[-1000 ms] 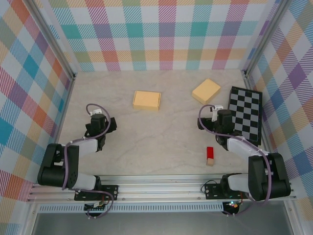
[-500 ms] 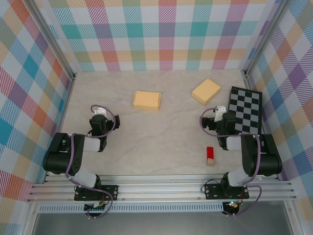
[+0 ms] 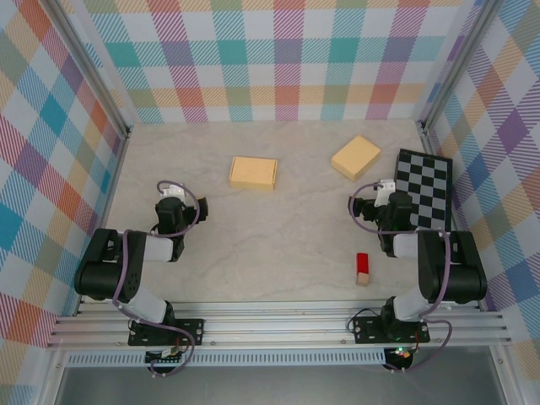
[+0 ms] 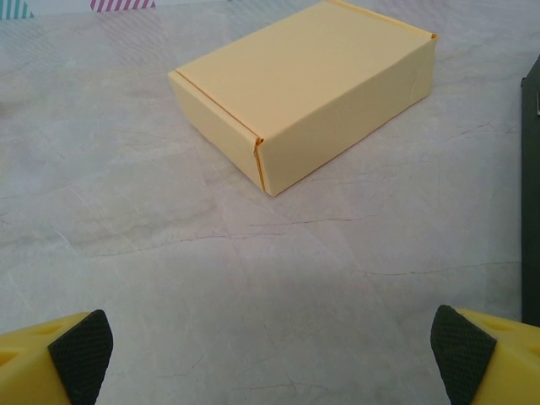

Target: Fold the paper box

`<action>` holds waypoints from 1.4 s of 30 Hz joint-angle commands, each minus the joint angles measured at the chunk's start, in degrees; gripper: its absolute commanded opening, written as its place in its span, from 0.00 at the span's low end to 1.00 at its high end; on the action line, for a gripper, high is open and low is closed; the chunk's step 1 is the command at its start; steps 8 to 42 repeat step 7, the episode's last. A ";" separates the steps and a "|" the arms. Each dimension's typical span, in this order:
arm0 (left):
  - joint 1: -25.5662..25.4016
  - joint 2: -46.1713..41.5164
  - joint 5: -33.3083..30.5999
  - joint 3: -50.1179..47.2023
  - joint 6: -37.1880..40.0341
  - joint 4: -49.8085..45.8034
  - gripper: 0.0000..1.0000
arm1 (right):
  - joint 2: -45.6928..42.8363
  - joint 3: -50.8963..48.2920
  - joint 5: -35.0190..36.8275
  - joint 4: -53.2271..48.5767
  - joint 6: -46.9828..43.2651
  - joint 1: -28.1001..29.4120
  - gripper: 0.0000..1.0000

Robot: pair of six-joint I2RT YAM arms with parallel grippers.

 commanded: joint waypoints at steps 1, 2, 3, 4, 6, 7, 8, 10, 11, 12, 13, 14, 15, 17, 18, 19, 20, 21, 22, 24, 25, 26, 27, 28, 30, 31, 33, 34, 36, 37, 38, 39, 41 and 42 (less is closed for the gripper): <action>1.26 0.28 3.38 1.76 1.02 -0.51 1.00 | 0.18 0.92 -0.89 1.67 0.80 -0.06 1.00; 1.28 0.33 3.39 1.79 1.06 -0.54 1.00 | 0.17 0.93 -0.89 1.67 0.80 -0.07 1.00; 1.14 0.30 3.45 1.69 1.32 -0.28 1.00 | 0.21 0.92 -0.89 1.66 0.78 -0.08 1.00; 1.06 0.28 3.59 1.44 1.48 0.07 1.00 | 0.19 0.93 -0.91 1.67 0.79 -0.06 1.00; 1.10 0.12 3.88 1.22 1.41 0.37 1.00 | 0.14 0.92 -0.89 1.67 0.74 -0.05 1.00; 1.15 -0.14 4.12 1.01 1.52 0.60 1.00 | 0.19 0.93 -0.84 1.67 0.74 -0.04 1.00; 1.15 -0.14 4.12 1.01 1.52 0.60 1.00 | 0.19 0.93 -0.84 1.67 0.74 -0.04 1.00; 1.15 -0.14 4.12 1.01 1.52 0.60 1.00 | 0.19 0.93 -0.84 1.67 0.74 -0.04 1.00; 1.15 -0.14 4.12 1.01 1.52 0.60 1.00 | 0.19 0.93 -0.84 1.67 0.74 -0.04 1.00; 1.15 -0.14 4.12 1.01 1.52 0.60 1.00 | 0.19 0.93 -0.84 1.67 0.74 -0.04 1.00; 1.15 -0.14 4.12 1.01 1.52 0.60 1.00 | 0.19 0.93 -0.84 1.67 0.74 -0.04 1.00; 1.15 -0.14 4.12 1.01 1.52 0.60 1.00 | 0.19 0.93 -0.84 1.67 0.74 -0.04 1.00; 1.15 -0.14 4.12 1.01 1.52 0.60 1.00 | 0.19 0.93 -0.84 1.67 0.74 -0.04 1.00; 1.15 -0.14 4.12 1.01 1.52 0.60 1.00 | 0.19 0.93 -0.84 1.67 0.74 -0.04 1.00; 1.15 -0.14 4.12 1.01 1.52 0.60 1.00 | 0.19 0.93 -0.84 1.67 0.74 -0.04 1.00; 1.15 -0.14 4.12 1.01 1.52 0.60 1.00 | 0.19 0.93 -0.84 1.67 0.74 -0.04 1.00; 1.15 -0.14 4.12 1.01 1.52 0.60 1.00 | 0.19 0.93 -0.84 1.67 0.74 -0.04 1.00; 1.15 -0.14 4.12 1.01 1.52 0.60 1.00 | 0.19 0.93 -0.84 1.67 0.74 -0.04 1.00; 1.15 -0.14 4.12 1.01 1.52 0.60 1.00 | 0.19 0.93 -0.84 1.67 0.74 -0.04 1.00; 1.15 -0.14 4.12 1.01 1.52 0.60 1.00 | 0.19 0.93 -0.84 1.67 0.74 -0.04 1.00; 1.15 -0.14 4.12 1.01 1.52 0.60 1.00 | 0.19 0.93 -0.84 1.67 0.74 -0.04 1.00; 1.15 -0.14 4.12 1.01 1.52 0.60 1.00 | 0.19 0.93 -0.84 1.67 0.74 -0.04 1.00; 1.15 -0.14 4.12 1.01 1.52 0.60 1.00 | 0.19 0.93 -0.84 1.67 0.74 -0.04 1.00; 1.15 -0.14 4.12 1.01 1.52 0.60 1.00 | 0.19 0.93 -0.84 1.67 0.74 -0.04 1.00; 1.15 -0.14 4.12 1.01 1.52 0.60 1.00 | 0.19 0.93 -0.84 1.67 0.74 -0.04 1.00; 1.15 -0.14 4.12 1.01 1.52 0.60 1.00 | 0.19 0.93 -0.84 1.67 0.74 -0.04 1.00; 1.15 -0.14 4.12 1.01 1.52 0.60 1.00 | 0.19 0.93 -0.84 1.67 0.74 -0.04 1.00; 1.15 -0.14 4.12 1.01 1.52 0.60 1.00 | 0.19 0.93 -0.84 1.67 0.74 -0.04 1.00; 1.15 -0.14 4.12 1.01 1.52 0.60 1.00 | 0.19 0.93 -0.84 1.67 0.74 -0.04 1.00; 1.15 -0.14 4.12 1.01 1.52 0.60 1.00 | 0.19 0.93 -0.84 1.67 0.74 -0.04 1.00; 1.15 -0.14 4.12 1.01 1.52 0.60 1.00 | 0.19 0.93 -0.84 1.67 0.74 -0.04 1.00; 1.15 -0.14 4.12 1.01 1.52 0.60 1.00 | 0.19 0.93 -0.84 1.67 0.74 -0.04 1.00; 1.15 -0.14 4.12 1.01 1.52 0.60 1.00 | 0.19 0.93 -0.84 1.67 0.74 -0.04 1.00; 1.15 -0.14 4.12 1.01 1.52 0.60 1.00 | 0.19 0.93 -0.84 1.67 0.74 -0.04 1.00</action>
